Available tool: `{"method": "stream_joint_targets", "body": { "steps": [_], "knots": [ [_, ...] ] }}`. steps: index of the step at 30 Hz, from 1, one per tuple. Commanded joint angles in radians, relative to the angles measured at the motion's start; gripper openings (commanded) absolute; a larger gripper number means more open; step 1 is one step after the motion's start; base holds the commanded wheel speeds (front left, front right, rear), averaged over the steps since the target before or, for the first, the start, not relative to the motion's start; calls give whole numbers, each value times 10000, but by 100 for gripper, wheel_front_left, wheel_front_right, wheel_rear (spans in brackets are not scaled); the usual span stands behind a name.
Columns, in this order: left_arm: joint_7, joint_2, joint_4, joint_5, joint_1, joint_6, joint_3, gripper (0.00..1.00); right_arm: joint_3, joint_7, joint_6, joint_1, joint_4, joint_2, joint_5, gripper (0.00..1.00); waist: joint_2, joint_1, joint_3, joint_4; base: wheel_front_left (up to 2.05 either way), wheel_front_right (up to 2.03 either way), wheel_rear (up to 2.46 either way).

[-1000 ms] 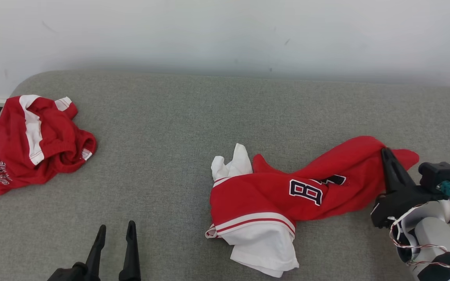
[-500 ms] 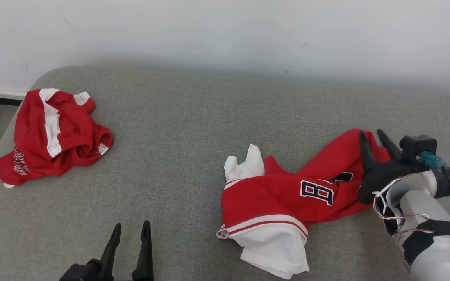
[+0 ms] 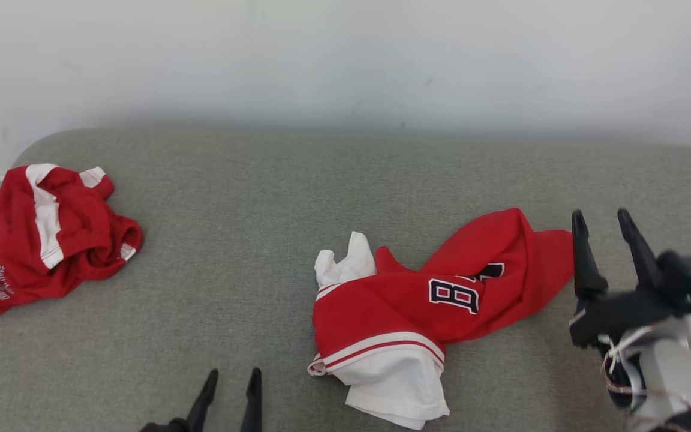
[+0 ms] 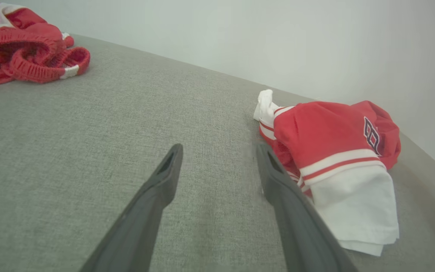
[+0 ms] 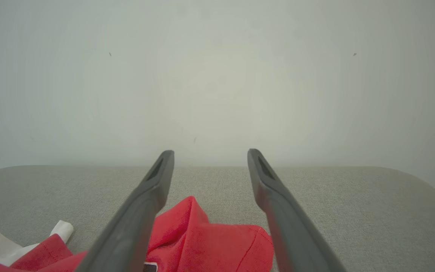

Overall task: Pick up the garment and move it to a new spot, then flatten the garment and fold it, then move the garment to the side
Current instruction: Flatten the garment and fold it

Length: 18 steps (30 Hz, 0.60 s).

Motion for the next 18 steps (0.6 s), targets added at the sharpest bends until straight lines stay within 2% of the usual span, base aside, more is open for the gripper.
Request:
{"method": "stream_joint_targets", "body": {
  "steps": [1,7,14,18],
  "knots": [
    [-14,-5,93,42,153,-74,-119,100,-59,-16,-21,376,-287,139,-132,100,0,1,-15,-147,0,0,0],
    [-14,-2,786,-131,-113,-134,-1022,100,-554,-19,-21,1795,-1456,801,-289,100,0,1,198,-486,0,0,0],
    [-14,2,1806,-324,-710,-135,-2220,100,-769,-19,-22,2410,-1716,1352,-384,100,0,1,377,-887,0,0,0],
    [-14,5,2101,-467,-983,-137,-2458,100,-787,-19,-20,2474,-1743,1476,-394,100,0,1,436,-1048,0,0,0]
  ]
}}
